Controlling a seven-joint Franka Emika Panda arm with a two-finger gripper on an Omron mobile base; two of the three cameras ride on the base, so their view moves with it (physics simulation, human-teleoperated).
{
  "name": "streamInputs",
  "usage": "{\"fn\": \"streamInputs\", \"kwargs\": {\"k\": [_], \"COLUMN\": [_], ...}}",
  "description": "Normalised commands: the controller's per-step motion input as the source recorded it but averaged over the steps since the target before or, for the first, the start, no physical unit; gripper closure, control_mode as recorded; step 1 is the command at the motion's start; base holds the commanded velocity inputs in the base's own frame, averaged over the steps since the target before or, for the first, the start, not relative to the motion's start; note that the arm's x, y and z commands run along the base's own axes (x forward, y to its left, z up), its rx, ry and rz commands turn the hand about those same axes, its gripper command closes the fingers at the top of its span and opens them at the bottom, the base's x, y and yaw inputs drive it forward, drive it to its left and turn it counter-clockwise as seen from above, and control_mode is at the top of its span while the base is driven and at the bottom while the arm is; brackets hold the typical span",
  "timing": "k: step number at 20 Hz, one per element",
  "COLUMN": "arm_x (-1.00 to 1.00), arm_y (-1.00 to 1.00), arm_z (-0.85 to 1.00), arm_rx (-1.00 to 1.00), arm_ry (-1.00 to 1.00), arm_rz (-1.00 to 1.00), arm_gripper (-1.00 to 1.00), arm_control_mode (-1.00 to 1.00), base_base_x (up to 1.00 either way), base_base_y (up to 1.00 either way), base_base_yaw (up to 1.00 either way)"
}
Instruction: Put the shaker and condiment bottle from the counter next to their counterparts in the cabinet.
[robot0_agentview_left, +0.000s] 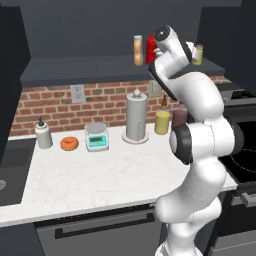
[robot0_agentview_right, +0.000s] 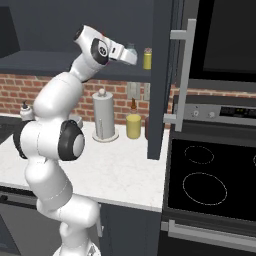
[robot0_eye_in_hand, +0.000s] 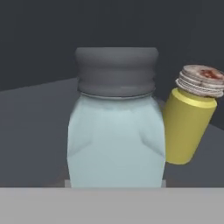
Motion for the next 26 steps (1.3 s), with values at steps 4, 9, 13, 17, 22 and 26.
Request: {"fn": "streamInputs", "kwargs": {"k": [4, 9, 13, 17, 22, 26], "arm_x": [0.19, 0.08, 0.14, 0.3, 0.24, 0.14], "arm_y": [-0.18, -0.08, -0.06, -0.14, -0.05, 0.0], "arm_z": [-0.33, -0.12, 0.0, 0.0, 0.01, 0.0], "arm_rx": [-0.07, -0.03, 0.0, 0.0, 0.0, 0.0], "arm_ry": [-0.22, -0.11, 0.0, 0.0, 0.0, 0.0], "arm_rz": [0.01, 0.01, 0.0, 0.0, 0.0, 0.0], "arm_gripper": [1.0, 1.0, 1.0, 1.0, 1.0, 1.0], "arm_control_mode": [-1.0, -1.0, -1.0, -1.0, -1.0, -1.0], "base_base_x": [0.0, 0.0, 0.0, 0.0, 0.0, 0.0], "base_base_y": [0.0, 0.0, 0.0, 0.0, 0.0, 0.0], "base_base_yaw": [0.0, 0.0, 0.0, 0.0, 0.0, 0.0]}}
